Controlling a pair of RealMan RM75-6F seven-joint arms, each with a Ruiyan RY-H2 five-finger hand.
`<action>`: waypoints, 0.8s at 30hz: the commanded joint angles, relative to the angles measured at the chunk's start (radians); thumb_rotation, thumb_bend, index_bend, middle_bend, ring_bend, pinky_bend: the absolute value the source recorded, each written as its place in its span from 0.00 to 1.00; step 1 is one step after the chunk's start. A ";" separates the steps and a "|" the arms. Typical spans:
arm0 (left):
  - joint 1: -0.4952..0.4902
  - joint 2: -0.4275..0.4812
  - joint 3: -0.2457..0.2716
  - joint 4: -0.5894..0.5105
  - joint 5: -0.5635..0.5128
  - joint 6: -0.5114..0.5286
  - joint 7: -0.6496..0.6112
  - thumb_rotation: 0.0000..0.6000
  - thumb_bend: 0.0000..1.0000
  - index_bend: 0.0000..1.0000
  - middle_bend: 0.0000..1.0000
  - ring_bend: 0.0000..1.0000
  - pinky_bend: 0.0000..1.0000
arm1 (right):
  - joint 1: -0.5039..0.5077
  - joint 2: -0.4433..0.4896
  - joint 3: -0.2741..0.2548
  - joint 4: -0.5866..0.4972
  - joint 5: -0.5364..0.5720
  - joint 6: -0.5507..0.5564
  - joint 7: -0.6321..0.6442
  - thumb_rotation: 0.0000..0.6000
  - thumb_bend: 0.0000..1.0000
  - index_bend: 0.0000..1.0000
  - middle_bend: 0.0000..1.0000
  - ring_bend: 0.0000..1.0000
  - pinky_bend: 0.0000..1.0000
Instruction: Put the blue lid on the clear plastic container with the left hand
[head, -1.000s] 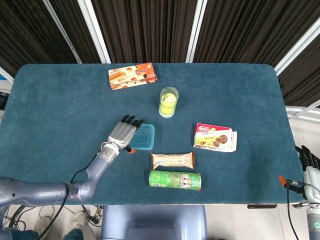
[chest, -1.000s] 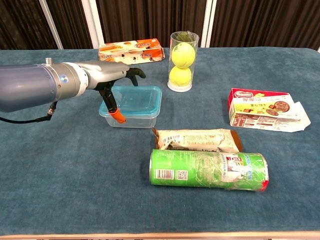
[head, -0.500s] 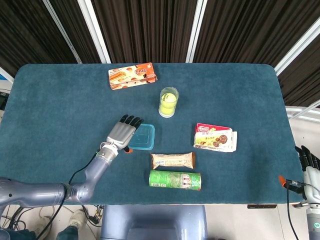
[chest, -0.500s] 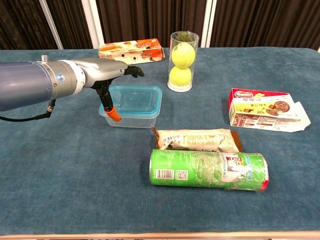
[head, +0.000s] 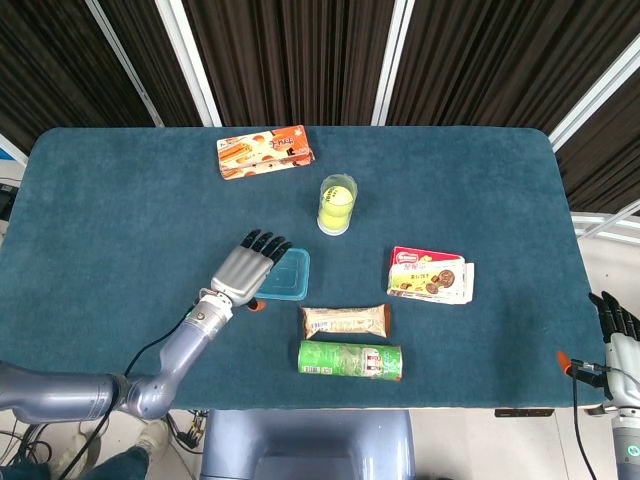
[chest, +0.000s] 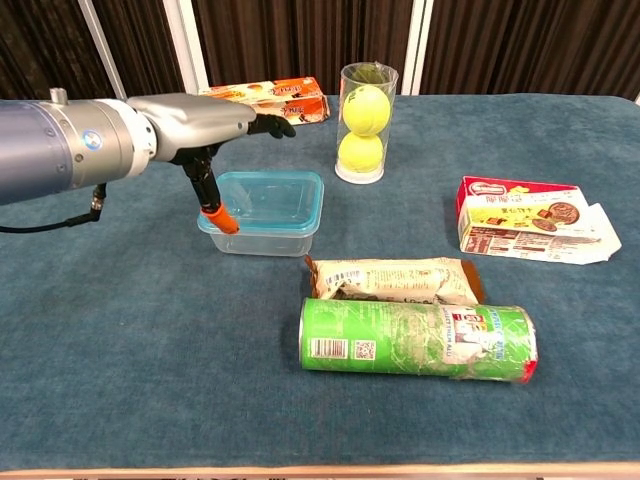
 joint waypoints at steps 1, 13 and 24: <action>0.003 0.006 -0.010 0.000 0.034 0.007 -0.010 1.00 0.09 0.01 0.08 0.00 0.00 | 0.000 -0.001 0.000 0.002 0.000 0.000 0.001 1.00 0.29 0.10 0.00 0.00 0.00; -0.021 0.015 -0.097 0.138 0.177 -0.127 -0.232 1.00 0.31 0.35 0.38 0.04 0.01 | -0.001 -0.003 0.006 0.001 0.018 0.000 0.000 1.00 0.29 0.10 0.00 0.00 0.00; -0.037 -0.042 -0.111 0.256 0.211 -0.179 -0.308 1.00 0.37 0.52 0.51 0.08 0.01 | -0.002 -0.003 0.008 -0.003 0.026 -0.002 -0.001 1.00 0.29 0.10 0.00 0.00 0.00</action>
